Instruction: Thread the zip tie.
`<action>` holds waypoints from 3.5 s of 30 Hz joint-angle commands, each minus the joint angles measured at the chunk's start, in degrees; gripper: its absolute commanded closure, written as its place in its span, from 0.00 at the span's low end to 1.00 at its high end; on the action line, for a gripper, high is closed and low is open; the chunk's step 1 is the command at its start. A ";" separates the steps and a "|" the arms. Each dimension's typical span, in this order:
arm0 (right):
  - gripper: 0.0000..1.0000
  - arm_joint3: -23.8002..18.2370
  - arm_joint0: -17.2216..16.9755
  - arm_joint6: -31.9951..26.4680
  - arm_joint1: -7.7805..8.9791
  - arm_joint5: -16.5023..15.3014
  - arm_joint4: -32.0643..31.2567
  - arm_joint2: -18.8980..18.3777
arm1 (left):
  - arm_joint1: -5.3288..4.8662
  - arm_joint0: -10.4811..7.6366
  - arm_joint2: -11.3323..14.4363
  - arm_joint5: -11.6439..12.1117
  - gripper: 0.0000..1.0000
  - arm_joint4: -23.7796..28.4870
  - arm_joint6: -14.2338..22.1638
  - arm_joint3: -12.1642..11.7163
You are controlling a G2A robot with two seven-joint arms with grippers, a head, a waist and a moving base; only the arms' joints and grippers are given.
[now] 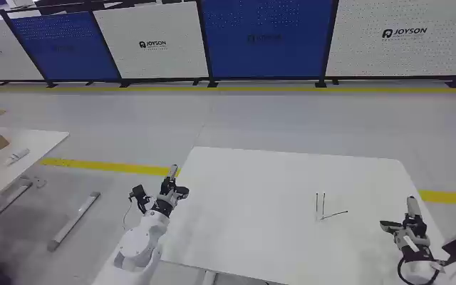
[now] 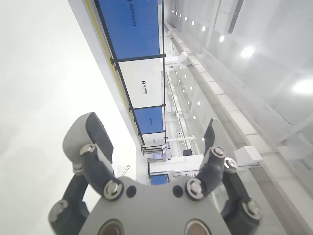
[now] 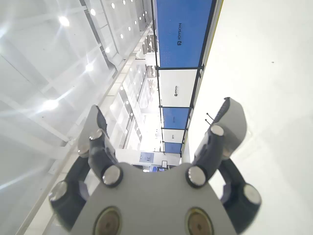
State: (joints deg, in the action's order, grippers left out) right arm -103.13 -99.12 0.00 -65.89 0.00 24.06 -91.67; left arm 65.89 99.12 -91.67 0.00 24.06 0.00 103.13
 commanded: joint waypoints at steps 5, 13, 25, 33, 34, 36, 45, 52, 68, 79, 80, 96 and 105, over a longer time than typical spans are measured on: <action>0.00 0.00 0.00 0.00 0.00 0.00 0.00 0.00 | 0.00 0.00 0.00 0.00 0.00 0.00 0.00 0.00; 0.00 -0.30 0.70 -6.18 0.41 1.32 -2.14 -2.22 | 0.00 0.00 0.00 0.00 0.00 0.00 0.00 0.00; 0.00 1.11 7.10 -31.09 2.82 6.50 -12.28 -7.33 | 0.00 0.00 0.00 0.00 0.00 0.00 0.00 0.00; 0.00 1.11 7.10 -31.09 2.82 6.50 -12.28 -7.33 | 0.00 0.00 0.00 0.00 0.00 0.00 0.00 0.00; 0.00 1.11 7.10 -31.09 2.82 6.50 -12.28 -7.33 | 0.00 0.00 0.00 0.00 0.00 0.00 0.00 0.00; 0.00 1.11 7.10 -31.09 2.82 6.50 -12.28 -7.33 | 0.00 0.00 0.00 0.00 0.00 0.00 0.00 0.00; 0.00 3.22 14.88 -47.93 4.87 6.43 -22.01 -8.53 | 0.00 0.00 0.00 0.00 0.00 0.00 0.00 0.00; 0.00 12.69 25.93 -56.25 5.82 10.47 -28.51 -3.06 | 0.00 0.00 0.00 0.00 0.00 0.00 0.00 0.00; 0.00 24.42 33.39 -63.93 5.72 9.19 -25.30 2.11 | 0.00 0.00 0.00 0.00 0.00 0.00 0.00 0.00; 0.00 36.40 40.07 -78.71 7.10 2.79 -27.16 4.02 | 0.00 0.00 0.00 0.00 0.00 0.00 0.00 0.00; 0.00 37.82 41.14 -79.64 7.09 2.51 -27.44 5.06 | 0.00 0.00 0.00 0.00 0.00 0.00 0.00 0.00; 0.00 49.63 51.62 -79.64 6.57 -0.11 -29.97 16.71 | 0.00 0.00 0.00 0.00 0.00 0.00 0.00 0.00; 0.00 49.80 51.10 -79.64 6.43 -4.63 -27.47 17.59 | 0.00 0.00 0.00 0.00 0.00 0.00 0.00 0.00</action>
State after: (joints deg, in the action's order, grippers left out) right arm -53.68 -47.75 -79.64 -59.40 -0.69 -5.33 -74.56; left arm 65.89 99.12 -91.67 0.00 24.06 0.00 103.13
